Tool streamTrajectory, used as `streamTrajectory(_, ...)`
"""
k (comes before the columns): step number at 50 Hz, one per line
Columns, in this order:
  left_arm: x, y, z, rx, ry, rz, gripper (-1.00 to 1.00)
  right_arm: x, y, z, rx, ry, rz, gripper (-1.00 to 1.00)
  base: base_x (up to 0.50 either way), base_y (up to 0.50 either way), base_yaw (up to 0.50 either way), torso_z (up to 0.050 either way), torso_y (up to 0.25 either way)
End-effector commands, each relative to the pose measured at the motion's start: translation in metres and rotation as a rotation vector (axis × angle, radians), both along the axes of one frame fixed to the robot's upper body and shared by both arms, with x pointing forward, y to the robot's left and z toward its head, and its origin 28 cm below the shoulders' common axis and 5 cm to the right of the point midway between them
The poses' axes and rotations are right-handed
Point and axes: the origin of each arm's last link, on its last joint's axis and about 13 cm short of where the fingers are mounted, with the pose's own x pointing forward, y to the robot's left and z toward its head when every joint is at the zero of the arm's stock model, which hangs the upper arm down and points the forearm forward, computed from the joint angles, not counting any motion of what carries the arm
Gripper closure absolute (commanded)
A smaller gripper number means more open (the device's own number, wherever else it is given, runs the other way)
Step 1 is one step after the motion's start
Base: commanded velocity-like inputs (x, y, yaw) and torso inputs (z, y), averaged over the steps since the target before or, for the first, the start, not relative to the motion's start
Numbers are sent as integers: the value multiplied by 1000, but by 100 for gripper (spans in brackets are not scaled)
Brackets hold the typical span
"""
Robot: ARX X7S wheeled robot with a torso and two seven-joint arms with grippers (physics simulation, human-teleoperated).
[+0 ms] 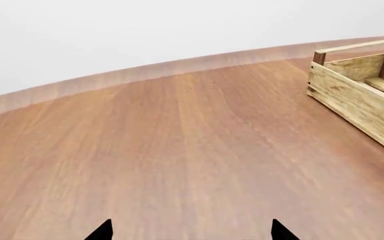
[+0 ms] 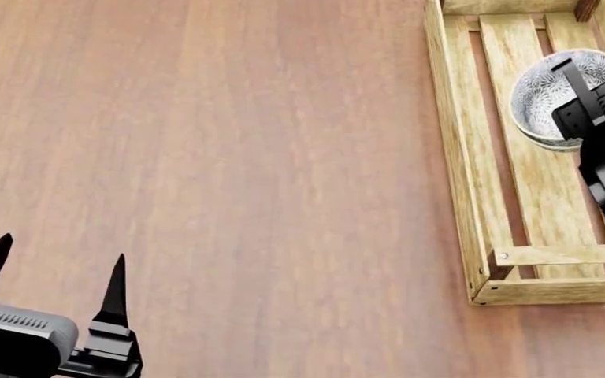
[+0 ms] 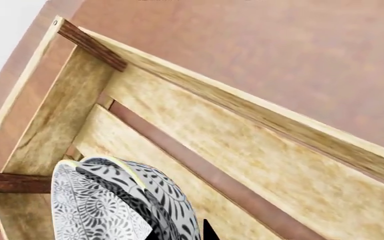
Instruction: Stack the right bowl on the left bowl and place them in the tray.
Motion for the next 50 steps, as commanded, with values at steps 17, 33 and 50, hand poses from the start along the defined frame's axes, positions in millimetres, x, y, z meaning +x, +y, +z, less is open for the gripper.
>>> streamTrajectory(17,2,2,0,-11,-13,4,-100,3,7,6,-56,-35,37,-100,0,0,0,0,0)
streamTrajectory(33,1,4,2,-38,-12,-4,-100,14,16,49,-382,-192,-143,-100,0,0,0,0,0)
streamTrajectory(50,0,4,4,-52,-20,-5,-100,-11,40,62,-489,-230,84,-100,0,0,0,0,0)
